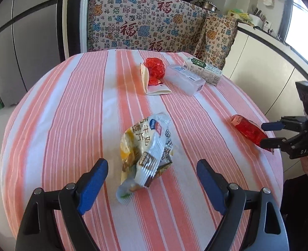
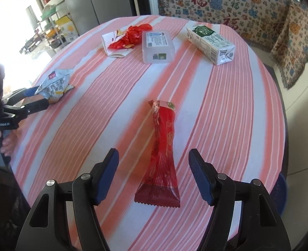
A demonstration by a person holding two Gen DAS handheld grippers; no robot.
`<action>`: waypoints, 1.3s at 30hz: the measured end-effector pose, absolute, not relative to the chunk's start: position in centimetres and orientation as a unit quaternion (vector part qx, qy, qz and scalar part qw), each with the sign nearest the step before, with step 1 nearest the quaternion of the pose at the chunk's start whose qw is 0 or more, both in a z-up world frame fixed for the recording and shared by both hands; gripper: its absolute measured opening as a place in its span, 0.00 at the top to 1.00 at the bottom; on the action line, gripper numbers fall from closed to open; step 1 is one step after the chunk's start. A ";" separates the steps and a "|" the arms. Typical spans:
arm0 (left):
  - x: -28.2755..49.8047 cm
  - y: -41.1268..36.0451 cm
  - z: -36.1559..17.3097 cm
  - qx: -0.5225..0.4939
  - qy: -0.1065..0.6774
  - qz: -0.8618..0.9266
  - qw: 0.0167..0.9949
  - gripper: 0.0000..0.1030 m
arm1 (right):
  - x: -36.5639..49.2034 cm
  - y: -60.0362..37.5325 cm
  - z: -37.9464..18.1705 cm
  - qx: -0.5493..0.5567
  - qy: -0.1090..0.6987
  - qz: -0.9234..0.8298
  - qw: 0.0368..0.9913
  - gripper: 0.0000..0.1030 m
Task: Collect trash
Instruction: 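Hold the snack bag in the left tool while the right tool grasps the red wrapper, then carry the white snack bag and red wrapper over the blue basket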
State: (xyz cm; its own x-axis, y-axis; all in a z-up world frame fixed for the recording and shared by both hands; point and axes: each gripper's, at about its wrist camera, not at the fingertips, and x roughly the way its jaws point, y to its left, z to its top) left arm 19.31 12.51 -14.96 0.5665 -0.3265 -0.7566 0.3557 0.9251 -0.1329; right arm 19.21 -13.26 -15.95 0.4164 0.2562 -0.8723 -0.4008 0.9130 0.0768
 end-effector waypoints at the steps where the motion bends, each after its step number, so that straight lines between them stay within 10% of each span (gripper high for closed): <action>1: 19.6 12.1 -14.9 0.028 0.425 -0.190 0.884 0.14 | 19.6 -13.0 -15.8 -0.077 0.509 0.194 0.835 0.31; 8: 21.6 10.3 -15.6 0.060 0.451 -0.180 0.872 0.15 | 21.5 -11.9 -15.9 -0.109 0.530 0.172 0.823 0.45; 12: 21.6 10.3 -15.7 0.063 0.453 -0.181 0.871 0.35 | 22.0 -12.0 -16.7 -0.111 0.545 0.168 0.814 0.90; 17: 20.6 10.1 -15.2 0.064 0.445 -0.184 0.874 0.67 | 20.4 -12.8 -15.0 -0.081 0.518 0.178 0.833 0.91; 39: 17.1 -1.7 -10.8 0.012 0.403 -0.283 0.870 0.76 | 16.9 -22.6 -11.5 0.058 0.465 0.184 0.864 0.92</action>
State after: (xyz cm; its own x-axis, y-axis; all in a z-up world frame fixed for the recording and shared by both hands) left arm 17.13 -1.74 -10.85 0.5146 -0.4838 -0.7079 0.5027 0.8391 -0.2080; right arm 16.91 -22.58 -11.53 0.5002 0.3724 -0.7818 -0.2641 0.9254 0.2718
